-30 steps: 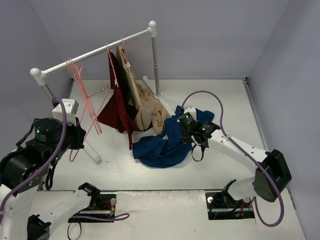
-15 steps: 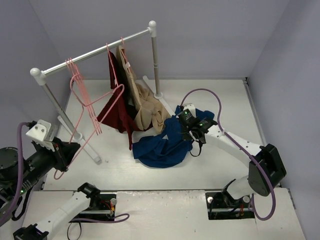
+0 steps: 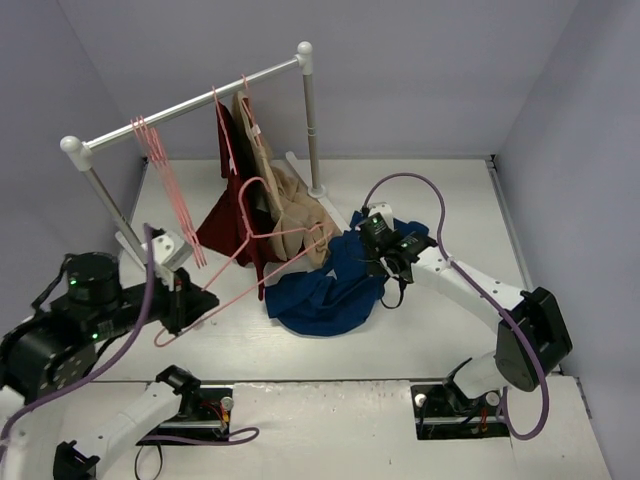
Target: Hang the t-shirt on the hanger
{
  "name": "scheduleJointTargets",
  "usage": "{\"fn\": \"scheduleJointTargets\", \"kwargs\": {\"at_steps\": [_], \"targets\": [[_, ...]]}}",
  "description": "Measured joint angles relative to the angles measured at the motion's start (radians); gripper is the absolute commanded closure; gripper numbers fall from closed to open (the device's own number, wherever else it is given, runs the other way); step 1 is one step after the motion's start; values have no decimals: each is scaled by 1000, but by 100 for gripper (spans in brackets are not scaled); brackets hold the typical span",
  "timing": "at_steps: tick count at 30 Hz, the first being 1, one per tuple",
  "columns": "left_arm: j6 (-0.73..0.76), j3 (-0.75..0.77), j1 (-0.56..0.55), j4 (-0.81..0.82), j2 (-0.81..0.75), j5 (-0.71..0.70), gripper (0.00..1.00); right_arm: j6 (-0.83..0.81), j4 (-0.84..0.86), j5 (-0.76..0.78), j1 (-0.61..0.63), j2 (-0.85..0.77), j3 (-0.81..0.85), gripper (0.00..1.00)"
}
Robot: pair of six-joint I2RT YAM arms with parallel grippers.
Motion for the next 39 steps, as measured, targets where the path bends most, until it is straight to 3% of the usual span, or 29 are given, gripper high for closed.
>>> {"fn": "scheduleJointTargets", "kwargs": {"at_steps": [13, 23, 39], "targets": [[21, -255, 0, 207, 39, 190, 100, -94, -1, -78, -67, -99, 1, 100], [68, -287, 0, 260, 81, 246, 100, -157, -5, -125, -67, -194, 19, 100], [125, -316, -2, 300, 136, 223, 100, -183, -10, -177, -37, -247, 45, 100]]}}
